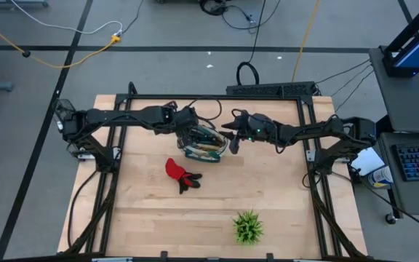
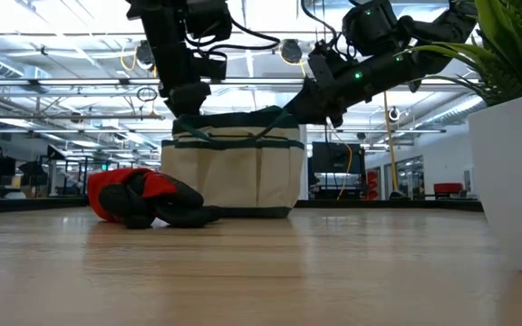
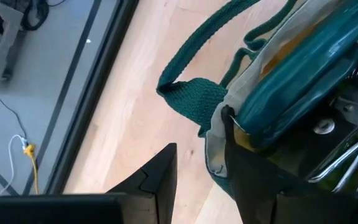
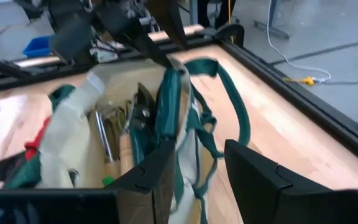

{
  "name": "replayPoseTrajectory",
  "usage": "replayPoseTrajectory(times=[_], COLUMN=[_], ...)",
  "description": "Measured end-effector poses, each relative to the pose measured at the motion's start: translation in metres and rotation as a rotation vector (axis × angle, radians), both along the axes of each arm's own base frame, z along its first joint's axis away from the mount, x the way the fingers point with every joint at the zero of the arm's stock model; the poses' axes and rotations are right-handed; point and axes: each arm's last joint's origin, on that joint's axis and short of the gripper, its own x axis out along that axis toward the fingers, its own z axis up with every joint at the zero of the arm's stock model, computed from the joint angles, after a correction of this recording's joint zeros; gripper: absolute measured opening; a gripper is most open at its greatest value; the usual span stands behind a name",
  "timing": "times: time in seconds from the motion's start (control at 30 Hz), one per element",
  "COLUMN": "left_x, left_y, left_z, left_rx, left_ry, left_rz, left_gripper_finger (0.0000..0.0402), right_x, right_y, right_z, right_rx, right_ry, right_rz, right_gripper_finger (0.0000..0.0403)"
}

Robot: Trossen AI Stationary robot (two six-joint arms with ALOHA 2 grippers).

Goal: Pick & Place Garden tools in Gardening bag
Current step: Put the blue fruit pruner into the gardening bag

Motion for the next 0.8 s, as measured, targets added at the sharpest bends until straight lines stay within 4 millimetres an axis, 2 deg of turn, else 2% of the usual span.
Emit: replayPoseTrajectory(times=[0.33,0.43,0.6,0.8], left_x=[0.0002,0.0002,-0.0010,-0.0010], left_y=[-0.0004,0.0001,0.0042,0.0033], left_z=[-0.0004,-0.0004,-0.0004,0.0008], left_rx=[-0.027,-0.018,0.005,0.044], left_ry=[-0.010,-0.006,0.002,0.007], left_rz=[-0.002,0.000,0.017,0.025], left_gripper_finger=[0.0132,0.0102,0.0018,0.0006], right_x=[-0.0007,-0.0005,-0.0005,0.0003], right_y=[0.0019,0.0027,0.0025,0.0022], right_z=[-0.0034,-0.0033,-0.0032,-0.0007], right_rx=[0.032,0.040,0.034,0.022], right_ry=[0.029,0.027,0.026,0.001], right_rz=[0.056,0.078,0.073,0.075], right_gripper_finger=[0.0132,0.0132,0.0132,0.0132])
